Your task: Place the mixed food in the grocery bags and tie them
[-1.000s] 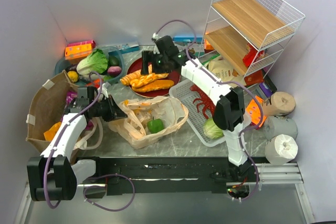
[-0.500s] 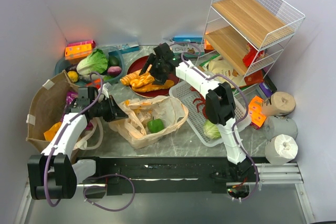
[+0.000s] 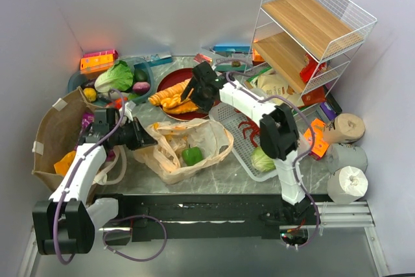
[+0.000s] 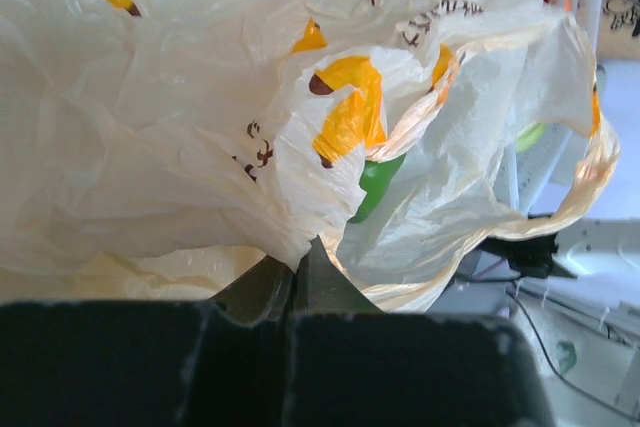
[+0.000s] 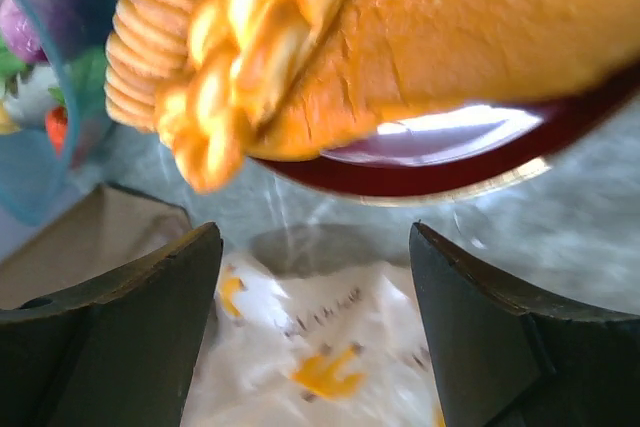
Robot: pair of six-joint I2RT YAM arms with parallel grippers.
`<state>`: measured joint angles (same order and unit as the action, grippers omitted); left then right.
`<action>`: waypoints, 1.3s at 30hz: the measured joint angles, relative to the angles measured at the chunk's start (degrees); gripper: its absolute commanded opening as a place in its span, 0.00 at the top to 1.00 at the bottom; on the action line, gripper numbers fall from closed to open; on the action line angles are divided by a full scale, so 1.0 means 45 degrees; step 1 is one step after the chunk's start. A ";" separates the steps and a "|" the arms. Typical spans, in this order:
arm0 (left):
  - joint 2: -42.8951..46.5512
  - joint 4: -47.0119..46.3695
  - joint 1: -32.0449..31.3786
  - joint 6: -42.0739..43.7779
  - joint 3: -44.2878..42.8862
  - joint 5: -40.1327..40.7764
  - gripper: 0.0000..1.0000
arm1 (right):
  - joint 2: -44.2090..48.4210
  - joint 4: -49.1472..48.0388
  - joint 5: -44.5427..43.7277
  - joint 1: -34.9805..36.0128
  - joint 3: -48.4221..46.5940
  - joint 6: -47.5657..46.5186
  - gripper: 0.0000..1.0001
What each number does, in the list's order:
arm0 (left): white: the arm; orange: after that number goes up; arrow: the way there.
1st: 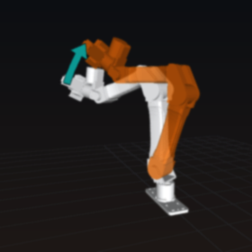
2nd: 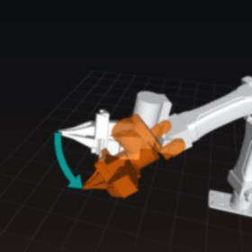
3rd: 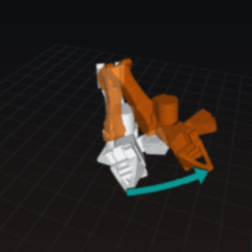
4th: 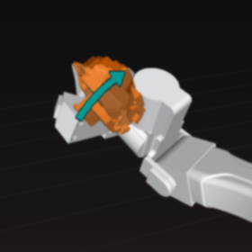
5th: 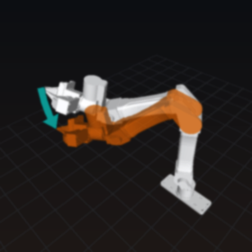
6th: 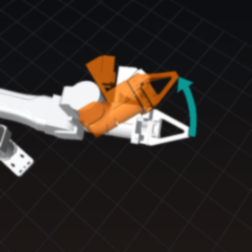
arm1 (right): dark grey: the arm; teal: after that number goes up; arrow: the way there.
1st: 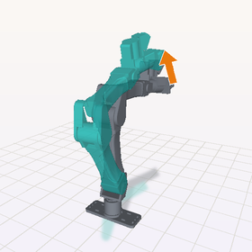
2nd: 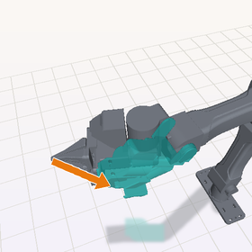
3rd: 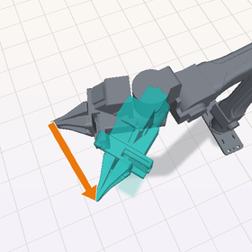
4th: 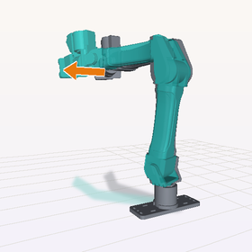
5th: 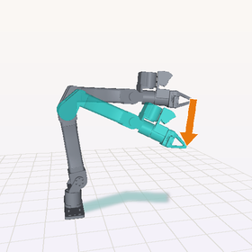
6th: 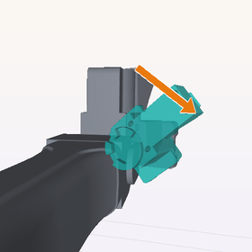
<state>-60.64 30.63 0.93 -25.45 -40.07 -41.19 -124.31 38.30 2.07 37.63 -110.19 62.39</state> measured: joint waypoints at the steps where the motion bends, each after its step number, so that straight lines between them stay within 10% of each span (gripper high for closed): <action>1: 0.0175 -0.0029 0.0000 -0.0155 0.0000 0.0209 0.99 | 0.0491 -0.0024 -0.0311 0.0112 0.0359 -0.0330 0.17; 11: 0.1083 -0.0568 0.0398 -0.1180 -0.0661 0.3220 0.99 | 0.8709 -0.2841 -0.1205 -0.0092 0.5969 -0.4687 0.15; 18: 0.0690 -0.0510 0.0500 -0.0418 -0.1360 0.3599 0.99 | 1.1545 -0.1005 -0.2497 -0.1273 0.8738 -0.6348 0.11; 34: -0.2273 -0.1098 -0.3857 -0.0865 -0.0855 0.3113 0.99 | 1.2944 0.2977 -0.2016 -0.3191 1.3682 -0.6416 0.06; 39: -0.2225 -0.1797 -0.4065 -0.1234 -0.0432 0.2895 0.99 | 1.1837 0.2472 -0.2069 -0.3327 1.3755 -0.6538 0.28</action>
<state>-70.65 22.55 -17.37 -31.00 -42.02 -28.16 -71.05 49.43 -7.25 22.65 -48.29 32.97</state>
